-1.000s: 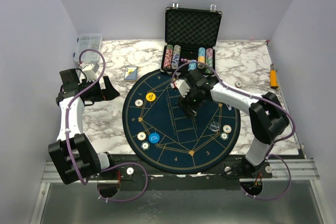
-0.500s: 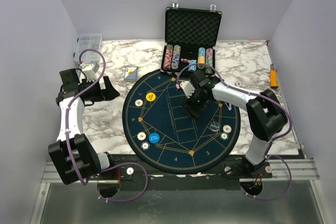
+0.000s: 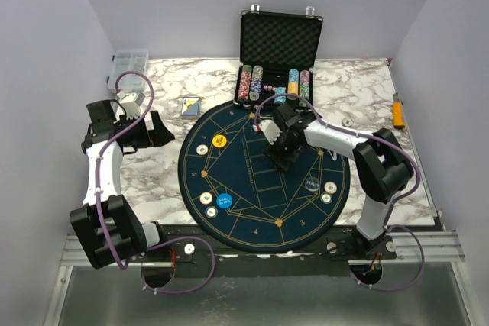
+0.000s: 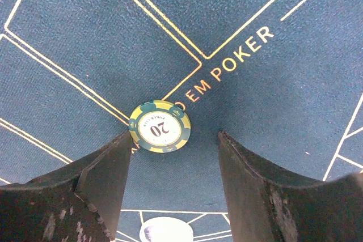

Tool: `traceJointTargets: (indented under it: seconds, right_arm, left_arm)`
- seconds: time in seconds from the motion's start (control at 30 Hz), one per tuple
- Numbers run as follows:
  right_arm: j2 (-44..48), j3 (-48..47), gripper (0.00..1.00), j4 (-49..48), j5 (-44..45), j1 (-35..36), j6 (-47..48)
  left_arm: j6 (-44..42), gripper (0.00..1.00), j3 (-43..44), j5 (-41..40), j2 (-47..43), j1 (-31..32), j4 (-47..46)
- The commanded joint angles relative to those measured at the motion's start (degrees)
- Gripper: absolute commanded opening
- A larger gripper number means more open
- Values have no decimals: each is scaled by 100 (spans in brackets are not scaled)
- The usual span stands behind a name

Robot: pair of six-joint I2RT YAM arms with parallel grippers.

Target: Distribute texas hold em gaming equipment

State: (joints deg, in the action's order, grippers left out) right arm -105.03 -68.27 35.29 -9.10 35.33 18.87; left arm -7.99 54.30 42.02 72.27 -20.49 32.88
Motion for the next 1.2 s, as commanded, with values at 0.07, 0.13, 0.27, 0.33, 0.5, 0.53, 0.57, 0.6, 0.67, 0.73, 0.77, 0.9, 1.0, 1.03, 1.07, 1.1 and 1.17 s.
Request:
traceJointTargets:
  seconds: [0.07,0.13,0.27,0.33,0.5,0.53,0.57,0.6,0.67,0.73,0.77,0.9,1.0,1.03,1.07,1.1,1.17]
  right_arm:
    - [-338,302,65,-243,-97,226,-38]
    - [-325,322,65,-231,-112,296,-29]
    - [-307,311,65,-192,-209,526,11]
    - [-344,236,64,-151,-249,579,-6]
    - [-412,239,61,-131,-269,580,35]
    - [-420,244,58,-120,-297,580,35]
    - [-421,250,55,-121,-305,580,17]
    - [-426,254,52,-110,-318,580,18]
    - [-415,246,45,-52,-359,580,25]
    - [-366,196,39,-10,-339,575,28]
    - [-329,168,35,3,-320,578,35]
    - [-200,-156,29,117,-315,576,45]
    - [-197,-519,28,227,-363,576,52]
    - [-214,-634,28,253,-412,579,57]
    - [-248,-780,29,277,-450,575,56]
    - [-306,-912,28,292,-509,578,54]
    - [-492,-1308,29,356,-631,580,42]
  left_arm:
    - [-80,98,72,152,-40,28,51]
    - [-80,98,72,168,-25,36,46]
    - [-119,98,56,217,-63,65,51]
    - [-141,98,37,205,-103,111,51]
    - [-135,98,63,100,-93,150,54]
    - [-125,98,75,89,-85,150,54]
    - [-120,98,72,89,-84,143,60]
    - [-124,98,71,90,-73,146,59]
    - [-124,98,80,91,-65,152,59]
    - [-124,98,85,81,-60,151,60]
    - [-124,98,80,85,-62,157,60]
    - [-124,98,80,90,-56,149,59]
    - [-117,98,80,89,-47,151,59]
    - [-120,98,85,88,-51,152,55]
    - [-115,98,85,88,-57,154,55]
    - [-109,98,89,87,-60,152,53]
    - [-106,98,94,101,-57,147,60]
